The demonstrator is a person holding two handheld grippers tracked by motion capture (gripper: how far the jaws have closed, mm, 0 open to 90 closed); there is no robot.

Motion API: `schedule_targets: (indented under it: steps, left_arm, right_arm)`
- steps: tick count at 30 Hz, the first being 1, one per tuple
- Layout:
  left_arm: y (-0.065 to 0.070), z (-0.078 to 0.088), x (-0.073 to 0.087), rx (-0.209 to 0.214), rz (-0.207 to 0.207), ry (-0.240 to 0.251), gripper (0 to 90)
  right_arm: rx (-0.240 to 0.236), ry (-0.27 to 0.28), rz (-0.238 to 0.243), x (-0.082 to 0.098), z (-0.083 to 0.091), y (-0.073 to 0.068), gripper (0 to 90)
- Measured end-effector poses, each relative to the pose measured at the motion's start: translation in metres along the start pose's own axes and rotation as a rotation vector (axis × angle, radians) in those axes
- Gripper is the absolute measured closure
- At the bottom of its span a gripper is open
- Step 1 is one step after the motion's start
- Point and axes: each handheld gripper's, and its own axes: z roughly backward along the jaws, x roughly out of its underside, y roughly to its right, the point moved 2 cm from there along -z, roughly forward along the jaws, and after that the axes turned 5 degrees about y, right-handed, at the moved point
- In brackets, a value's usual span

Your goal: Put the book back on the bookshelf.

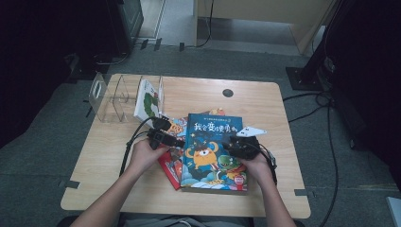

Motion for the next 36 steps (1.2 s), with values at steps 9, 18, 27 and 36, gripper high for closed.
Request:
schedule_targets:
  steps: [9,18,27,36]
  left_arm:
    - [0.000,-0.002,0.005,0.018,-0.009,0.041,46.5]
    - [-0.004,-0.001,0.014,-0.040,-0.043,0.105,71.7]
    - [-0.003,0.004,0.019,0.023,-0.027,0.124,90.0]
    - [-0.002,0.016,0.038,0.077,-0.002,0.130,90.0]
  right_arm:
    - [0.037,0.011,-0.049,0.000,0.002,0.008,58.7]
    - [0.108,0.016,-0.103,0.004,0.011,0.028,78.3]
    - [0.213,0.008,-0.157,0.006,0.017,0.056,84.8]
    - [0.188,-0.021,-0.180,0.005,0.009,0.061,90.0]
